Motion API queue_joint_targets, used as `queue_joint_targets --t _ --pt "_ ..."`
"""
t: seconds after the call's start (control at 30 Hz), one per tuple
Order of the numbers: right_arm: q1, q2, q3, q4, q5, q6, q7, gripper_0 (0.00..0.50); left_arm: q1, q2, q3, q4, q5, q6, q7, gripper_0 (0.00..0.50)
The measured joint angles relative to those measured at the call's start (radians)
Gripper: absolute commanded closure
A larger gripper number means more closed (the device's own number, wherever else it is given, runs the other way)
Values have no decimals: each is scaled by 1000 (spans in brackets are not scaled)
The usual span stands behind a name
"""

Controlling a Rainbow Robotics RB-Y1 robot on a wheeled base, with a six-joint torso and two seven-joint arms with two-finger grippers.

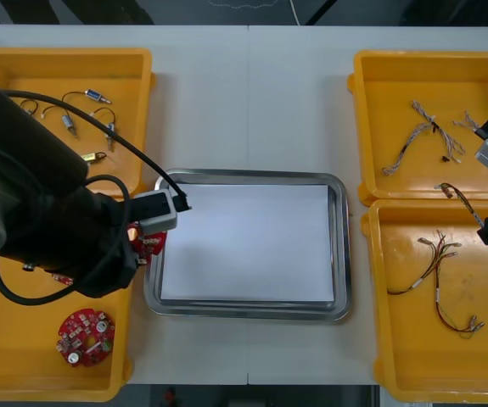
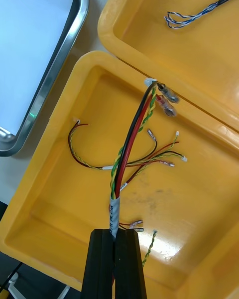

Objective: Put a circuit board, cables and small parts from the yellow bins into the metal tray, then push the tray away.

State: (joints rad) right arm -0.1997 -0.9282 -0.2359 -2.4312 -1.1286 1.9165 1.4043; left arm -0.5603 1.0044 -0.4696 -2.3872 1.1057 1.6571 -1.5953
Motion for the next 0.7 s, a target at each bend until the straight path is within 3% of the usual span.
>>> queue_joint_targets --t 0.3,0.7 --pt "0 0 0 -1 -5 0 0 500 -109 -103 -187 32 -103 -2 259 498" --pt "0 0 0 -1 -5 0 0 500 -188 -160 -405 193 -205 -140 260 500"
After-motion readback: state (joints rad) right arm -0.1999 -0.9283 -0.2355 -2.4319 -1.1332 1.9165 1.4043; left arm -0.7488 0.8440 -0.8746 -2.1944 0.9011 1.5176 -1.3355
